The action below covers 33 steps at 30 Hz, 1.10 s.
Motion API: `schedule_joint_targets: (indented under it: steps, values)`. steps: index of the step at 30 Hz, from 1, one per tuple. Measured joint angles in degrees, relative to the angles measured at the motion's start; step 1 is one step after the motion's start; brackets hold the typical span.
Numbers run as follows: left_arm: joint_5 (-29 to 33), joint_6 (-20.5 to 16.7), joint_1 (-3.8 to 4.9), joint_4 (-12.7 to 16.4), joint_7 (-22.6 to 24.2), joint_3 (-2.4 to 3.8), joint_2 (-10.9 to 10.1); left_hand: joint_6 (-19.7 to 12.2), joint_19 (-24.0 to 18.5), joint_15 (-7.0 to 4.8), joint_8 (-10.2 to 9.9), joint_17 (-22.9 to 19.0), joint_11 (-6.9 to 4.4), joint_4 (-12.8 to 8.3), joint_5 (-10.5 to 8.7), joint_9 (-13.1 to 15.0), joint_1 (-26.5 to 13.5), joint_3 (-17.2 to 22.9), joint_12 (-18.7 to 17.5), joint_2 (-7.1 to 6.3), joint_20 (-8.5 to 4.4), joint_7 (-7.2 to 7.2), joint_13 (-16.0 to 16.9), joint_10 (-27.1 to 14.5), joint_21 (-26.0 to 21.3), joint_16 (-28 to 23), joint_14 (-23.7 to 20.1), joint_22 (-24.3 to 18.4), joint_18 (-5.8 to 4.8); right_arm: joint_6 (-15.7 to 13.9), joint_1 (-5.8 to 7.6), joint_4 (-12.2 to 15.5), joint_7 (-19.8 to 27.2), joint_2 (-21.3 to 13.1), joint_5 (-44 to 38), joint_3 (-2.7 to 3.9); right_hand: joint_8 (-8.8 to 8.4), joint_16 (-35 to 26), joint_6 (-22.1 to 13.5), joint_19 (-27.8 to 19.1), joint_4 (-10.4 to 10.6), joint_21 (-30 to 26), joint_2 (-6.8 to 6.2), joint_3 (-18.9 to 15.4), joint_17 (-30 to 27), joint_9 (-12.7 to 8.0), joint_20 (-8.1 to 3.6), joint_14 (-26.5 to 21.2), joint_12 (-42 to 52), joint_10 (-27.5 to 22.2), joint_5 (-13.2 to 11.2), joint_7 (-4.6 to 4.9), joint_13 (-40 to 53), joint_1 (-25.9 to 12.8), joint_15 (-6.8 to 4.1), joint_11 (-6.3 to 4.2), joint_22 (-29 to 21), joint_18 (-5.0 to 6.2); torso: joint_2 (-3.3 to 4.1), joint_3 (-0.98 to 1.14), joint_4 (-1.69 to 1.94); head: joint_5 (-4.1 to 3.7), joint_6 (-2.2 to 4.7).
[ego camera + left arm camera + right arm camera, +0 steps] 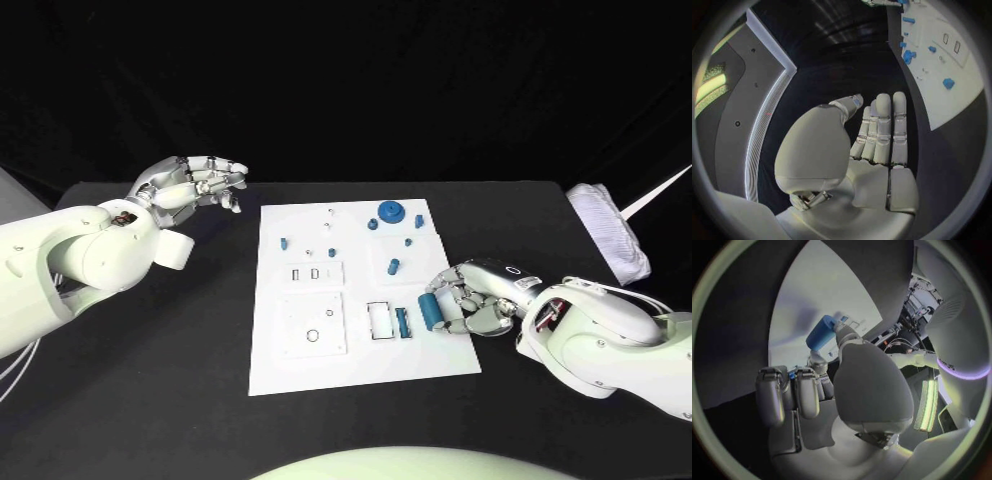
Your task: Assemble the parts on the task board
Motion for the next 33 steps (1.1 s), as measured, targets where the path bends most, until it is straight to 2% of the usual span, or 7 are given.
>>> schedule_joint_targets:
  steps: [8, 12, 19, 26, 30, 33]
  values:
    - [-0.01, 0.05, -0.01, -0.08, 0.0, 0.0, 0.1, 0.0, 0.0, 0.0, 0.0, 0.0, 0.0, 0.0, 0.0, 0.0, 0.0, 0.0, 0.0, 0.0, 0.0, 0.0, 0.0, 0.0, 0.0, 0.0, 0.0, 0.0, 0.0, 0.0, -0.4, -0.12, 0.02, 0.46, -1.91, -0.13, 0.0, 0.0, 0.0, 0.0, -0.05, 0.0, -0.03, 0.34, -0.01, 0.0, 0.0, 0.01, -0.01, 0.0, -0.13, 0.0, -0.02, -0.02, 0.01, 0.0, -0.01, 0.0, 0.04, -0.05, 0.02, -0.07, -0.15]
    - [-0.01, 0.07, -0.02, -0.09, 0.0, 0.0, 0.05, 0.0, 0.0, 0.0, 0.0, 0.0, 0.0, 0.0, 0.0, 0.0, 0.0, 0.0, 0.0, 0.0, 0.0, 0.0, 0.0, 0.0, 0.0, 0.0, 0.0, 0.0, 0.0, 0.0, -0.65, -0.36, -0.38, 0.69, -2.89, -0.17, 0.0, 0.0, 0.12, 0.0, 0.37, 0.0, -0.93, 1.04, -0.01, 0.0, 0.0, 0.02, -0.57, 0.19, -0.13, -0.11, -0.74, -0.92, 0.02, -0.19, -0.01, 0.01, 0.05, -0.05, 0.07, -0.08, -0.21]
    - [-0.01, 0.18, -0.02, -0.12, -0.02, 0.0, 0.0, 0.0, 0.0, 0.0, 0.0, 0.01, -0.21, -0.17, 0.0, -0.07, 0.0, -0.17, 0.0, 0.0, 0.0, 0.0, -0.07, -0.21, 0.0, 0.0, 0.0, -0.06, 0.0, -0.01, -0.94, -0.51, -1.52, 1.18, -4.27, -0.21, 0.01, 0.0, 0.21, 0.0, 1.72, -0.21, -1.46, 2.39, -0.01, 0.0, 0.0, 0.02, -0.79, 0.39, -0.35, -0.2, -1.22, -1.44, 0.02, -0.4, -0.01, 0.0, 0.04, -0.09, 0.02, -0.04, -0.14]
    - [-0.01, 0.35, -0.02, -0.12, -0.1, 0.0, -0.07, 0.0, 0.0, 0.0, 0.0, 0.01, -0.22, -0.17, 0.0, -0.07, 0.0, -0.17, 0.0, 0.0, 0.0, 0.0, -0.07, -0.21, 0.0, 0.0, 0.0, -0.06, 0.0, -0.11, -1.18, -0.56, -2.53, 1.69, -5.29, -0.12, 0.02, 0.0, 0.28, 0.0, 1.87, -0.21, -2.13, 2.54, -0.01, 0.0, 0.0, 0.03, -1.1, 0.4, -0.75, -0.27, -1.36, -2.11, 0.03, -0.4, -0.02, 0.01, 0.02, -0.1, 0.02, -0.08, -0.24]
    - [-0.01, 0.42, -0.03, -0.12, -0.14, 0.0, -0.13, 0.0, 0.0, 0.0, 0.0, 0.01, -0.22, -0.17, 0.0, -0.07, 0.0, -0.17, 0.0, 0.0, 0.0, 0.0, -0.07, -0.21, 0.0, 0.0, 0.0, -0.06, 0.0, -0.2, -1.28, -0.56, -3.21, 1.79, -5.99, -0.09, 0.02, 0.0, 0.76, 0.0, 1.87, -0.4, -2.43, 2.54, -0.01, 0.0, 0.0, 0.03, -1.41, 0.81, -0.99, -0.74, -1.52, -2.41, 0.03, -1.03, -0.02, 0.01, 0.02, -0.09, 0.02, -0.14, -0.23]
    - [0.0, 0.45, -0.03, -0.12, -0.17, 0.0, -0.16, 0.0, 0.0, 0.0, 0.0, 0.01, -0.22, -0.17, 0.0, -0.07, 0.0, -0.17, 0.0, 0.0, 0.0, 0.0, -0.07, -0.21, 0.0, 0.0, 0.0, -0.06, 0.0, -0.26, -1.3, -0.56, -3.82, 1.86, -6.5, -0.06, 0.04, 0.0, 1.15, 0.0, 1.87, -0.82, -2.92, 2.53, -0.02, 0.0, 0.0, 0.03, -2.12, 1.02, -1.23, -1.11, -2.38, -2.89, 0.03, -2.03, -0.03, 0.01, 0.02, -0.09, 0.02, -0.17, -0.23]
